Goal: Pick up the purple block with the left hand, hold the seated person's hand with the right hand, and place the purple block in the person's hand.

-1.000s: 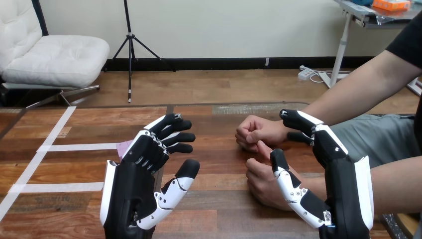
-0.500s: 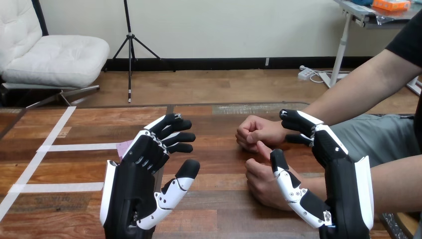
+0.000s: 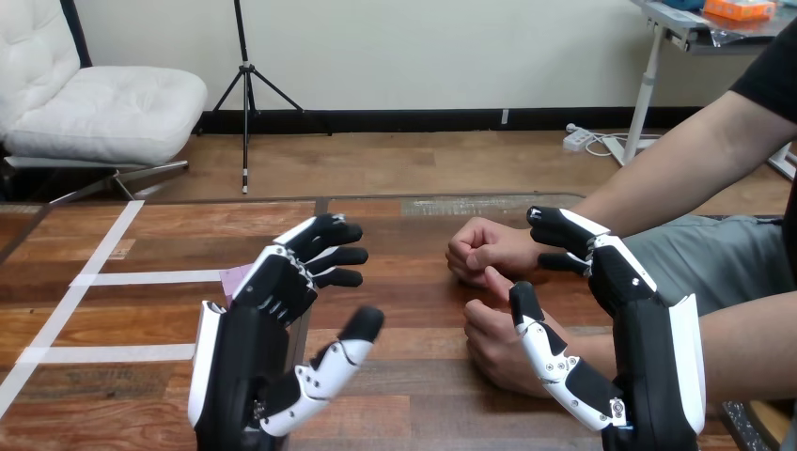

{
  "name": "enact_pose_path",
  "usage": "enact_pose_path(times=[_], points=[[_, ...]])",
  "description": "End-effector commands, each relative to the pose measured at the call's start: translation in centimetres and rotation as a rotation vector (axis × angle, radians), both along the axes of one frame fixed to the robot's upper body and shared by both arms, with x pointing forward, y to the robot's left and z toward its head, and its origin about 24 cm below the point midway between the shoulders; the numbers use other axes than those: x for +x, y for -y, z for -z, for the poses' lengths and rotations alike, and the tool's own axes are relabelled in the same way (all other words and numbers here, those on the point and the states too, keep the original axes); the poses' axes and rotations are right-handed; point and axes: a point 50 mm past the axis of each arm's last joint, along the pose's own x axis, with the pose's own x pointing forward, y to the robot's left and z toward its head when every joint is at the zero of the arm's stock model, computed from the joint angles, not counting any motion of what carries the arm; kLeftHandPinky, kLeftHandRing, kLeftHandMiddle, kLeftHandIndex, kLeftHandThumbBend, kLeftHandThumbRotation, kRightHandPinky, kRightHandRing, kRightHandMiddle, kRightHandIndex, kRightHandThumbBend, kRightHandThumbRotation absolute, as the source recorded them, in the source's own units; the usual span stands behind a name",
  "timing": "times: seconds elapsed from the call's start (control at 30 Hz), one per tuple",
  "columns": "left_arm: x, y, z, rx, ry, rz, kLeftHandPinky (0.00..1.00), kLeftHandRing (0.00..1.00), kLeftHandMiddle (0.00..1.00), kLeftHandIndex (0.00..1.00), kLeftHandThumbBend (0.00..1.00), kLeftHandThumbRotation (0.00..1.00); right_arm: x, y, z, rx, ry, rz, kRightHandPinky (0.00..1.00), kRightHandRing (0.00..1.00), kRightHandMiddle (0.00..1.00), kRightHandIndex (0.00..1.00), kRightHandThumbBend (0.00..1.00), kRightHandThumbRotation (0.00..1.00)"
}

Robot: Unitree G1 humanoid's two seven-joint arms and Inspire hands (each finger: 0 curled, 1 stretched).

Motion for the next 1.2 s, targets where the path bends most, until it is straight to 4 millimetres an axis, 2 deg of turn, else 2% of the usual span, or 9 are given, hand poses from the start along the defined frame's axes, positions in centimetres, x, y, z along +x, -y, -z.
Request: enact_pose_path(times=[0.0,0.3,0.53,0.9,1.17], points=[[0.8,-1.2,-1.7,0.131,0.138,-0.074,0.68,0.76,0.79,0.80,0.62,0.35,0.7,-0.2,-0.9,0.017,0.060,0.004,0.68,0.76,0.77,0.74,0.33,0.16],[1.4,-3.5,-3.2,0.389,0.191,-0.174,0.79,0.84,0.86,0.84,0.70,0.36,0.7,-0.1,-0.8,0.017,0.063,0.003,0.68,0.76,0.77,0.74,0.33,0.16],[1.7,-4.9,-4.5,0.505,0.201,-0.246,0.86,0.88,0.90,0.88,0.74,0.38,0.7,-0.1,-0.8,0.012,0.061,0.008,0.68,0.76,0.77,0.74,0.33,0.16],[2.1,-6.4,-6.3,0.664,0.220,-0.357,0.86,0.91,0.93,0.89,0.75,0.35,0.7,-0.2,-0.8,0.024,0.059,0.002,0.67,0.75,0.77,0.73,0.33,0.16],[2.6,-7.0,-6.7,0.752,0.212,-0.426,0.87,0.93,0.94,0.90,0.73,0.35,0.7,-0.2,-0.7,0.025,0.057,-0.004,0.67,0.75,0.77,0.73,0.33,0.15]])
